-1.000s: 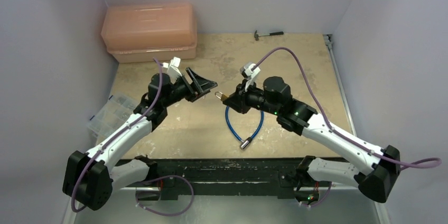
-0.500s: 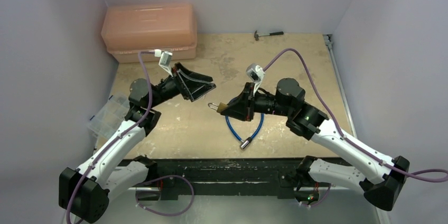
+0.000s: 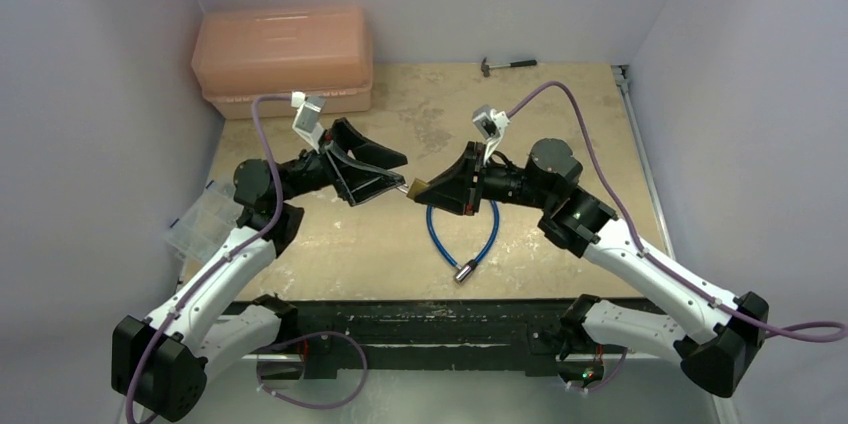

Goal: Unlock with the key

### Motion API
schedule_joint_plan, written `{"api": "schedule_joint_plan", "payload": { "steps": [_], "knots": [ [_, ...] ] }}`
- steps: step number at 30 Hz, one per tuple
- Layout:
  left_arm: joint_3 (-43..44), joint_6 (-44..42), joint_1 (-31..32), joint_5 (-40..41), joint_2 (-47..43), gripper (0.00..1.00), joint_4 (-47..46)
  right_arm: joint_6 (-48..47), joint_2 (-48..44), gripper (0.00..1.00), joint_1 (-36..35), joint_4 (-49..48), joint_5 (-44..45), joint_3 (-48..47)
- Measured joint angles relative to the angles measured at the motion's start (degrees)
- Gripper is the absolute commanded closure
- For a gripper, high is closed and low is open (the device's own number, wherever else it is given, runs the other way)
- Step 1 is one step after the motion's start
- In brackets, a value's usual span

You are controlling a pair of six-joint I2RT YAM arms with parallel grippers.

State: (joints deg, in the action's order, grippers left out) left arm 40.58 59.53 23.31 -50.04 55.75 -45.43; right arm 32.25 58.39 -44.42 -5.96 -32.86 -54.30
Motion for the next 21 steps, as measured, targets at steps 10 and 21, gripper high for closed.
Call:
{"api": "schedule_joint_plan", "payload": {
  "steps": [10, 21],
  "knots": [
    [-1.11, 1.2, 0.0, -2.12, -0.68, 0.35, -0.09, 2.32, 0.92, 1.0, 4.63, -3.06, -2.08, -0.09],
    [-1.05, -3.69, 0.0, -0.7, -1.7, 0.42, 7.87, 2.73, 0.92, 1.0, 4.74, -4.92, -6.34, -0.09]
  ]
}}
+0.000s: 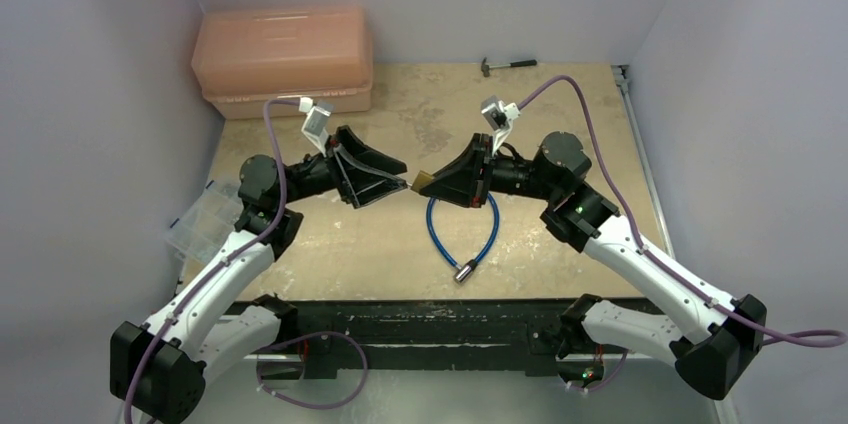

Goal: Unlock with the key

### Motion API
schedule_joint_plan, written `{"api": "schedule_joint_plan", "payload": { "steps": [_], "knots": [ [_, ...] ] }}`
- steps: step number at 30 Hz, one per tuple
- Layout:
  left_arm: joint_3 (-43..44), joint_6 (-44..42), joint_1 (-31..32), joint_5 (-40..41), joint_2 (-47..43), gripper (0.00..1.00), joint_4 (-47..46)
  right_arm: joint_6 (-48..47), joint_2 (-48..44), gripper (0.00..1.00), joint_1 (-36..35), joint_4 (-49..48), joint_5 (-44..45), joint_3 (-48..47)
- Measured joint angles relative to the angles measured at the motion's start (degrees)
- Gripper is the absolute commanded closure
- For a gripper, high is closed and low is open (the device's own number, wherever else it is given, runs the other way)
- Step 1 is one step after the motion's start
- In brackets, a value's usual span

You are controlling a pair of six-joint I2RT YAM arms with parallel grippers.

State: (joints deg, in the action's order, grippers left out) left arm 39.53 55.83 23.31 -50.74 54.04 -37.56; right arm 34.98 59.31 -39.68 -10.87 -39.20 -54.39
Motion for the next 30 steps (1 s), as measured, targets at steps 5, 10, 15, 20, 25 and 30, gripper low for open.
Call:
{"api": "schedule_joint_plan", "payload": {
  "steps": [5, 10, 15, 20, 25, 30],
  "knots": [
    [0.0, -0.46, 0.0, -0.02, 0.28, 0.64, 1.33, 0.2, 0.11, 1.0, 0.0, -0.92, 0.0, -0.02],
    [0.0, -0.83, 0.0, 0.04, 0.55, 0.85, 1.9, 0.28, 1.38, 1.0, 0.13, -1.11, 0.68, -0.02],
    [0.0, -0.92, 0.0, 0.98, 0.52, 0.91, 4.02, 0.37, 2.32, 1.0, 0.28, -0.72, 1.51, -0.02],
    [0.0, -0.94, 0.02, 1.95, 0.42, 0.77, 6.01, -0.2, 2.32, 1.0, 0.26, 0.42, 2.64, -0.02],
    [0.0, -2.97, 0.0, 3.65, -0.66, 0.34, 9.99, -0.42, 2.32, 1.0, 0.22, 0.59, 3.74, -0.02],
    [0.9, -7.48, 0.0, 7.04, -2.03, 0.18, 19.1, -0.55, 2.29, 1.0, 0.22, 1.07, 6.21, -0.02]
  ]
}}
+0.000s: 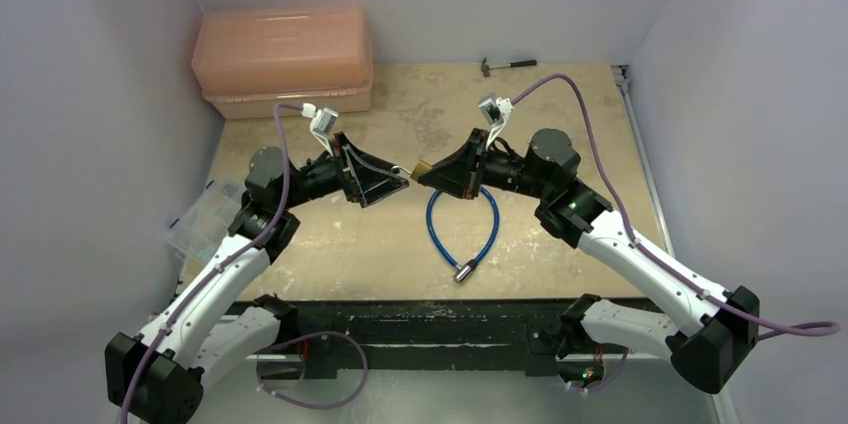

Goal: Unlock with the key

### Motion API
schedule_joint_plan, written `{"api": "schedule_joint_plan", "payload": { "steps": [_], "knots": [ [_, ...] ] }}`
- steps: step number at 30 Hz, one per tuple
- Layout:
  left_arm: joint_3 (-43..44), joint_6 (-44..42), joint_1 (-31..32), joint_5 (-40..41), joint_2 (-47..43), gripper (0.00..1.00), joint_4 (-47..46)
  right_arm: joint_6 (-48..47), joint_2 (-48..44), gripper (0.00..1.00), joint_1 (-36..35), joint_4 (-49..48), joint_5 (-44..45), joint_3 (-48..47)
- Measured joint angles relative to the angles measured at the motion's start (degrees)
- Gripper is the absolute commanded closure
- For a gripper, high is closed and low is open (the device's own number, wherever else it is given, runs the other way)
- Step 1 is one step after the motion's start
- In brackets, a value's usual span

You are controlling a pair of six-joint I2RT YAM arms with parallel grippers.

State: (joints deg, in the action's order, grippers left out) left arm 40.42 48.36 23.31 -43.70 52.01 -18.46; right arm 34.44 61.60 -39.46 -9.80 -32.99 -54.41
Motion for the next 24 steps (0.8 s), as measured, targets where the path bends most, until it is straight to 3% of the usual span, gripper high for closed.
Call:
{"api": "schedule_joint_plan", "payload": {
  "steps": [5, 14, 24],
  "knots": [
    [2.01, -4.85, 0.02, 5.27, -1.53, 0.16, 8.55, -0.46, -0.09, 1.0, 0.0, 3.67, 7.08, 0.0],
    [3.74, -14.1, 0.0, 23.71, -7.39, 0.16, 28.39, 1.99, 0.09, 1.0, 2.51, 7.91, 23.08, 4.33],
    [3.48, -15.91, 0.02, 35.69, -7.61, 0.1, 41.38, 5.01, 13.88, 1.0, 7.56, 1.2, 22.16, 7.08]
  ]
}}
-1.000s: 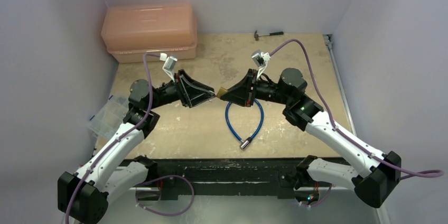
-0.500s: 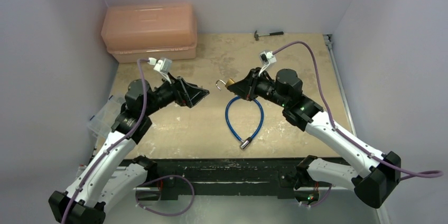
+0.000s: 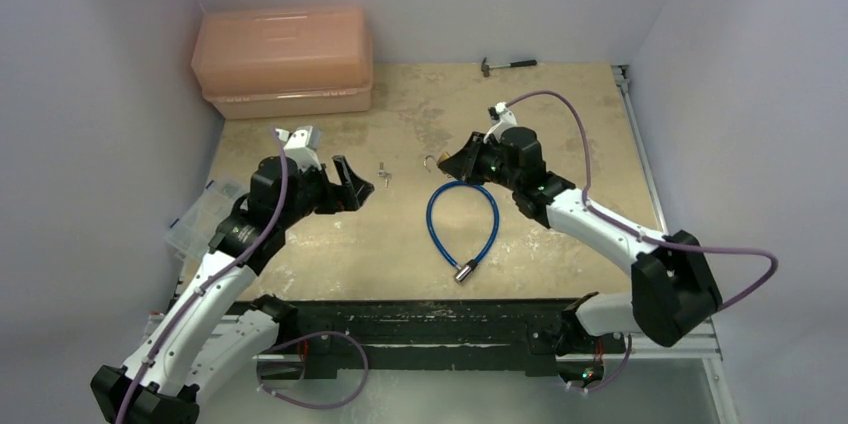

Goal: Unlock with the key

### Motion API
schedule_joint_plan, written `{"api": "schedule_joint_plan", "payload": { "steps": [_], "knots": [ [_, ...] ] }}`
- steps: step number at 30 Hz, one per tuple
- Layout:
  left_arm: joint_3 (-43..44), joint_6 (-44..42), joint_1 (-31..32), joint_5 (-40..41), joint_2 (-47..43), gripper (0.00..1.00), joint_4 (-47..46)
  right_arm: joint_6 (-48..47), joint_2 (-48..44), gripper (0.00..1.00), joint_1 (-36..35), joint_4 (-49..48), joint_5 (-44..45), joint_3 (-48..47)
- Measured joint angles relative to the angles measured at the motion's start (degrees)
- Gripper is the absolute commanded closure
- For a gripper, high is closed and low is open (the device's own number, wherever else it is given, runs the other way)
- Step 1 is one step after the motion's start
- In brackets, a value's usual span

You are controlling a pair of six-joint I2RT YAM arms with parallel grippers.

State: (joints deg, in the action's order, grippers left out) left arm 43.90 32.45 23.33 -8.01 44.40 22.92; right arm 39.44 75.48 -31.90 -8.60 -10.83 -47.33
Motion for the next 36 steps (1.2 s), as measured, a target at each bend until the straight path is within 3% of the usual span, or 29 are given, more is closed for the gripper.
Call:
{"api": "schedule_joint_plan", "payload": {
  "steps": [12, 26, 36],
  "knots": [
    [0.81, 0.96, -0.02, 11.5, 3.15, 0.13, 10.86, 4.72, 18.18, 1.0, 5.53, -9.01, -6.82, -6.21],
    [0.79, 0.87, -0.02, 16.39, 0.59, 0.16, 11.5, 8.0, 38.84, 1.0, 9.79, -14.45, -16.98, -18.08],
    [0.79, 0.83, -0.02, 16.46, 0.63, 0.17, 11.43, 9.4, 44.19, 0.82, 11.41, -16.44, -20.81, -19.43]
  ]
}}
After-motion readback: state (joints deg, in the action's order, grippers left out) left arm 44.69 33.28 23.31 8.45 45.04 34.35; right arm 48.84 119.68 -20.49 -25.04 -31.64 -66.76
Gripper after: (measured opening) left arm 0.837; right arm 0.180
